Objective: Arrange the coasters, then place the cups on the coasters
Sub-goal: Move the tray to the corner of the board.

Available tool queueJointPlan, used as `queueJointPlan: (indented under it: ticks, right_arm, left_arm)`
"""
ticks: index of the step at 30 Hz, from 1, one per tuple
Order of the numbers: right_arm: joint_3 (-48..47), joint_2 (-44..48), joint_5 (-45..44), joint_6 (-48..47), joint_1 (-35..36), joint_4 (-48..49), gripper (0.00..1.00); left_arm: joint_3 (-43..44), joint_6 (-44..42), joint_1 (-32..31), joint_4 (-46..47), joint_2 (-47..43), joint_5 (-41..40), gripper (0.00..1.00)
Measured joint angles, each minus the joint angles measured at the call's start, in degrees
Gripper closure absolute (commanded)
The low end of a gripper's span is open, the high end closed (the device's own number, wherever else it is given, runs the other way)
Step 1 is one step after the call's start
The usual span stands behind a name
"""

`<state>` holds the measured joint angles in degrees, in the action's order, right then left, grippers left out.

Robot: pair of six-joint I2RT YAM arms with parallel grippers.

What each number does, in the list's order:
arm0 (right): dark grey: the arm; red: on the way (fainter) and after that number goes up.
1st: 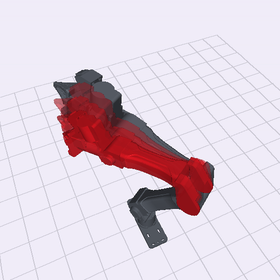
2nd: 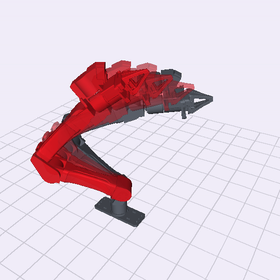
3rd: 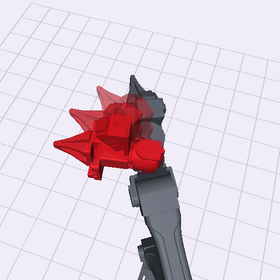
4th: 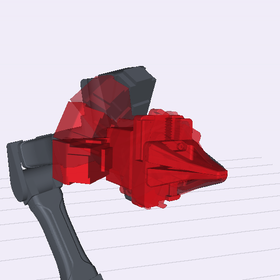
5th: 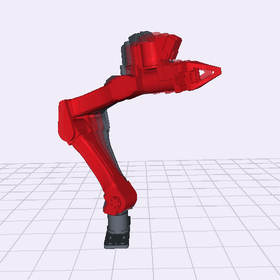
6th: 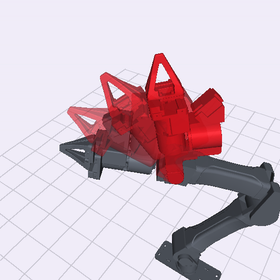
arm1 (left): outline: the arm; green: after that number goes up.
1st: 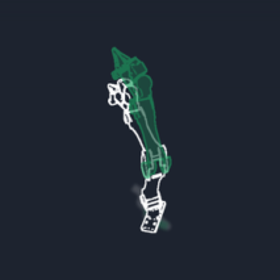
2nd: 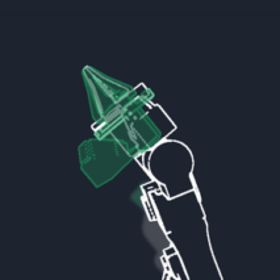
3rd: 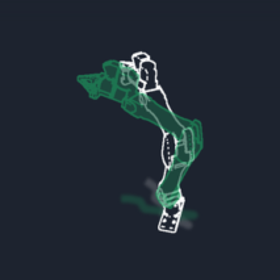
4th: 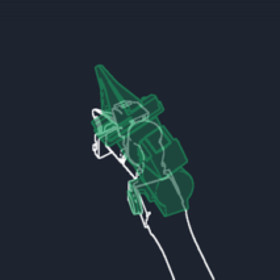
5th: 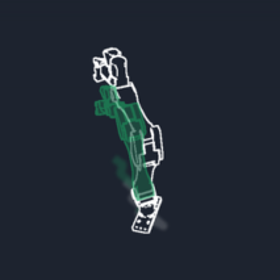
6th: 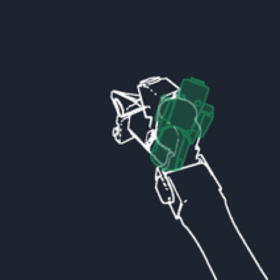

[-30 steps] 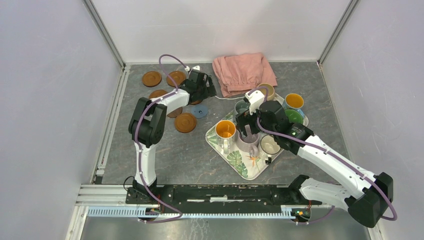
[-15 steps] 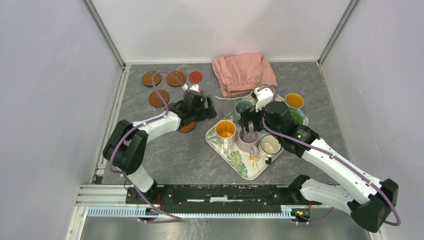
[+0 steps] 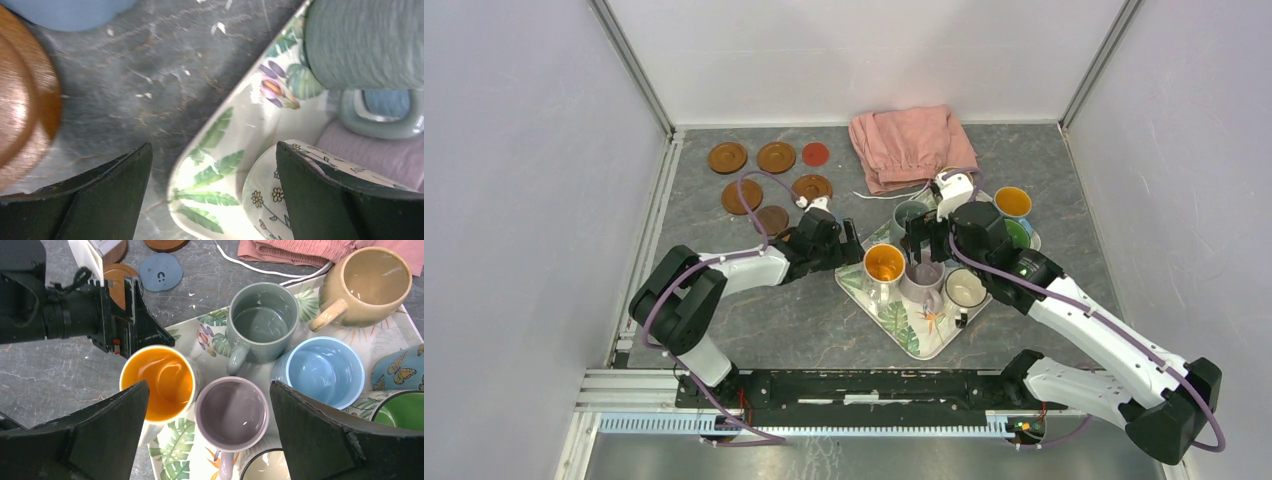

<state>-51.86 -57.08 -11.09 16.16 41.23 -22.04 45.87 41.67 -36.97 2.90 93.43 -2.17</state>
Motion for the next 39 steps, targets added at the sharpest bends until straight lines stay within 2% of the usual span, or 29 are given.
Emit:
queueJointPlan:
  ticks: [15,28,39]
  right_arm:
    - [-1.97,0.42,-1.01,1.79,0.00,-3.80,0.02]
    - [0.26,0.37,4.50,0.07,2.73,-5.68,0.02]
    - [1.99,0.39,3.41,-0.39,4.85,-7.58,0.02]
  left_arm:
    - [0.00,8.63,-9.20,5.53,2.23,-0.79,0.00]
    - [5.79,11.54,-10.43,5.90,7.67,-1.75,0.00]
    - [11.67,13.00,-13.46,10.29,14.08,-0.87,0.00]
